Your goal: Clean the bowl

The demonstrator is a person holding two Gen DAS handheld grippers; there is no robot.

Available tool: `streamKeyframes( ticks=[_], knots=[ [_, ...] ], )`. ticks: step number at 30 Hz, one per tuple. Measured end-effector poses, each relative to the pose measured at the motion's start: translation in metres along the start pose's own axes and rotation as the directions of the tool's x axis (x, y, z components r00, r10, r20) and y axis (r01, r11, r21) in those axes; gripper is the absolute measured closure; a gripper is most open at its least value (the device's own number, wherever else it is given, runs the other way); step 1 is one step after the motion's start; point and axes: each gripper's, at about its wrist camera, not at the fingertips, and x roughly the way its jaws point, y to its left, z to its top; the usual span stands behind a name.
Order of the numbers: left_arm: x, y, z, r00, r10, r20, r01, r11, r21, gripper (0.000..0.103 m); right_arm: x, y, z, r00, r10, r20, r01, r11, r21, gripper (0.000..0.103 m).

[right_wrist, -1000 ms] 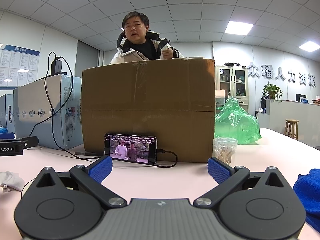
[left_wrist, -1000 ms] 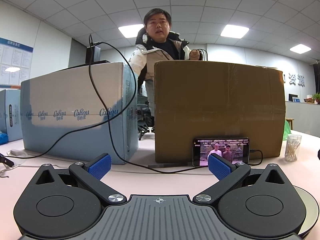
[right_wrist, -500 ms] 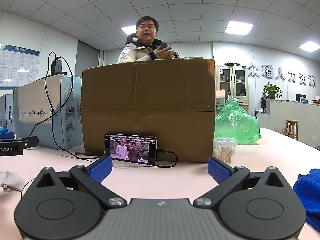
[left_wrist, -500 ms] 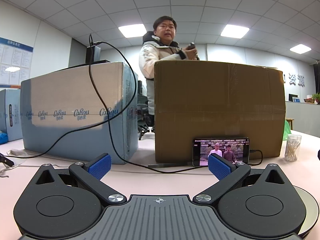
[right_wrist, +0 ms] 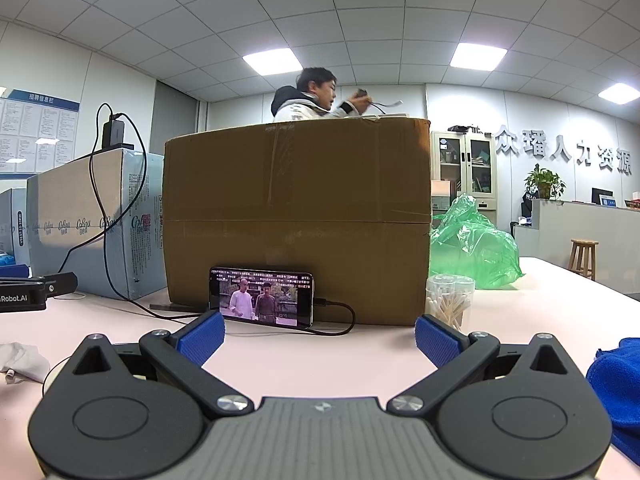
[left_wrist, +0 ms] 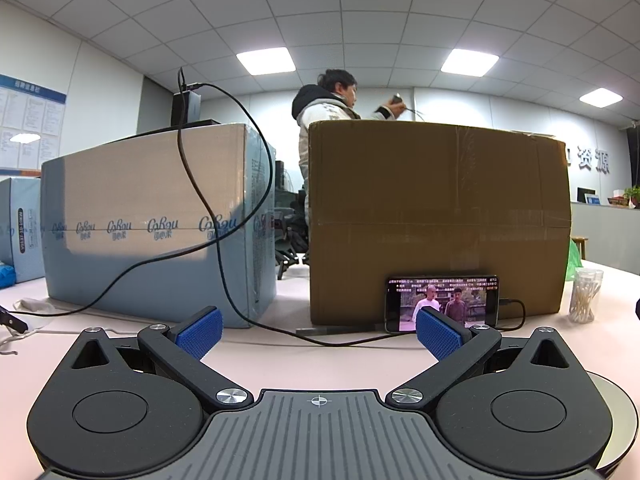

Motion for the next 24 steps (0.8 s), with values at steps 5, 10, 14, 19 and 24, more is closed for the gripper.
streamKeyframes(
  ticks=[5, 10, 14, 19, 24],
  knots=[
    [0.0002, 0.0002, 0.0, 1.0, -0.001, 0.0, 0.001, 1.0, 0.0, 0.0, -0.0004, -0.0001, 0.0, 1.0, 0.0, 0.0, 0.0, 1.0, 0.0, 0.0],
    [0.0003, 0.0001, 0.0, 1.0, 0.0, 0.0, 0.0, 1.0, 0.0, 0.0, 0.0019, 0.0002, 0.0007, 1.0, 0.0, 0.002, 0.0, 1.0, -0.001, 0.0],
    [0.0006, 0.0001, -0.0003, 1.0, 0.0, -0.004, 0.0, 1.0, -0.002, 0.0, 0.0028, 0.0004, 0.0005, 1.0, 0.0, 0.0, 0.0, 1.0, 0.0, 0.0],
    [-0.0006, -0.0005, -0.0004, 1.0, 0.0, -0.002, 0.0, 1.0, 0.0, 0.0, 0.0037, 0.0009, 0.0004, 1.0, 0.0, 0.001, 0.0, 1.0, -0.001, 0.0],
    [-0.0016, -0.0009, -0.0005, 1.0, 0.0, 0.0, 0.0, 1.0, 0.001, 0.0, 0.0024, 0.0006, 0.0004, 1.0, 0.001, 0.004, -0.001, 1.0, -0.002, 0.0]
  ],
)
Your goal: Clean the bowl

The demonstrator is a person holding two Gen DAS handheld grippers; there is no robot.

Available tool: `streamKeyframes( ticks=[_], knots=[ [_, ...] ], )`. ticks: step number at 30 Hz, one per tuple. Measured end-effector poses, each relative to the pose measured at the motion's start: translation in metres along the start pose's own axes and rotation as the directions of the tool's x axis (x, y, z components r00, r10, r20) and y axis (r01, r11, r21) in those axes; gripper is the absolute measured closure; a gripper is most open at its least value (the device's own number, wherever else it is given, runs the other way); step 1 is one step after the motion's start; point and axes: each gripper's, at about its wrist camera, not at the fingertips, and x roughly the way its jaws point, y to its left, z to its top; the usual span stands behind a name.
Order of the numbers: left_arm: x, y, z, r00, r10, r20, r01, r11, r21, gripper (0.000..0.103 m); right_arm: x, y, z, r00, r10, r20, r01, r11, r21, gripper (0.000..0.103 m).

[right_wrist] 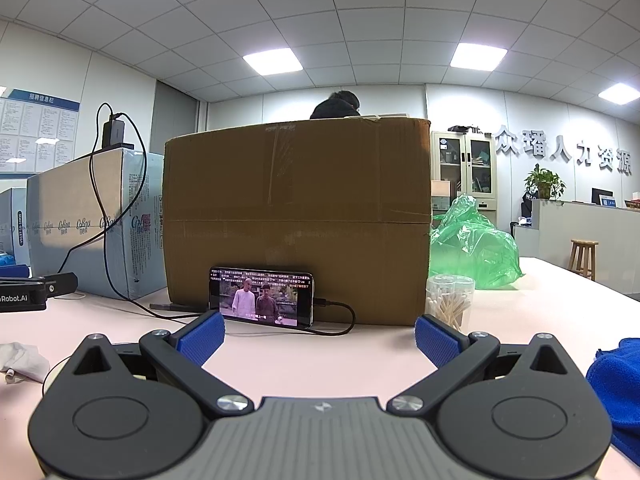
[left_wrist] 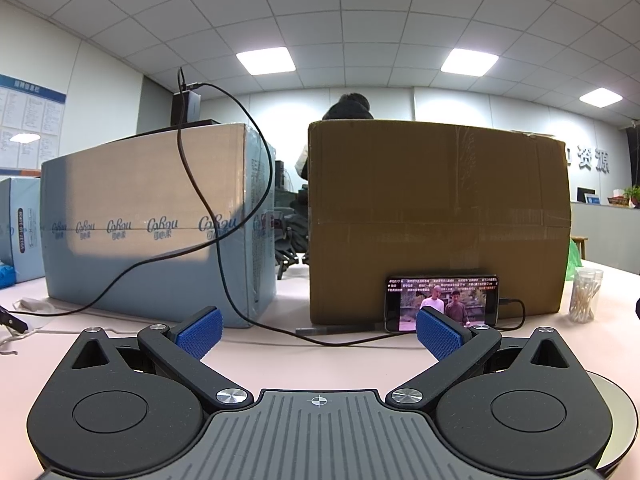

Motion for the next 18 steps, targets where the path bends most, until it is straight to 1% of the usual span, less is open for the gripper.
streamKeyframes(
  ticks=[18],
  knots=[
    [0.0005, 0.0004, 0.0002, 1.0, -0.001, -0.003, 0.001, 1.0, -0.003, 0.0, -0.0057, -0.0013, -0.001, 1.0, 0.0, -0.002, 0.0, 1.0, 0.001, 0.0]
  ],
)
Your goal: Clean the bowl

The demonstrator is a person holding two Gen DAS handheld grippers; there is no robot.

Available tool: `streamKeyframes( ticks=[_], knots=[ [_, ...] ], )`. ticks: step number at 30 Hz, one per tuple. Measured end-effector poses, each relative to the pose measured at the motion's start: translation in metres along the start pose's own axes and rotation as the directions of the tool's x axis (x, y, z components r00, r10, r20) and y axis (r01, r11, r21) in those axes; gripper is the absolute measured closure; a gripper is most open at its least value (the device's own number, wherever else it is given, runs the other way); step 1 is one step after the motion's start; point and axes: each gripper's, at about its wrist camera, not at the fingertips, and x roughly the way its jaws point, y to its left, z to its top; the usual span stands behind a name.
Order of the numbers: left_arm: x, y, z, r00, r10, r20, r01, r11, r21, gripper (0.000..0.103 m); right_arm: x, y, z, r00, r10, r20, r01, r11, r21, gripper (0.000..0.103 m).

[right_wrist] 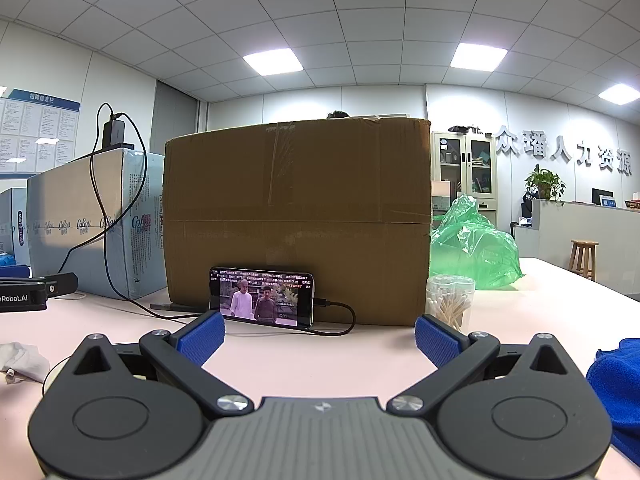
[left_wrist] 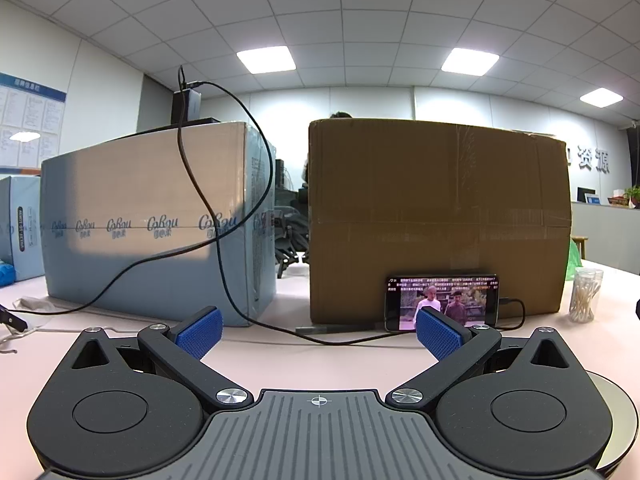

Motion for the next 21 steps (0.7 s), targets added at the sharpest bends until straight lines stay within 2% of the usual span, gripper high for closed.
streamKeyframes(
  ticks=[21],
  knots=[
    [-0.0001, 0.0004, -0.0006, 1.0, 0.004, -0.001, -0.004, 1.0, 0.002, 0.0, 0.0057, 0.0028, 0.0014, 1.0, 0.002, 0.001, -0.002, 1.0, -0.006, 0.0]
  ],
)
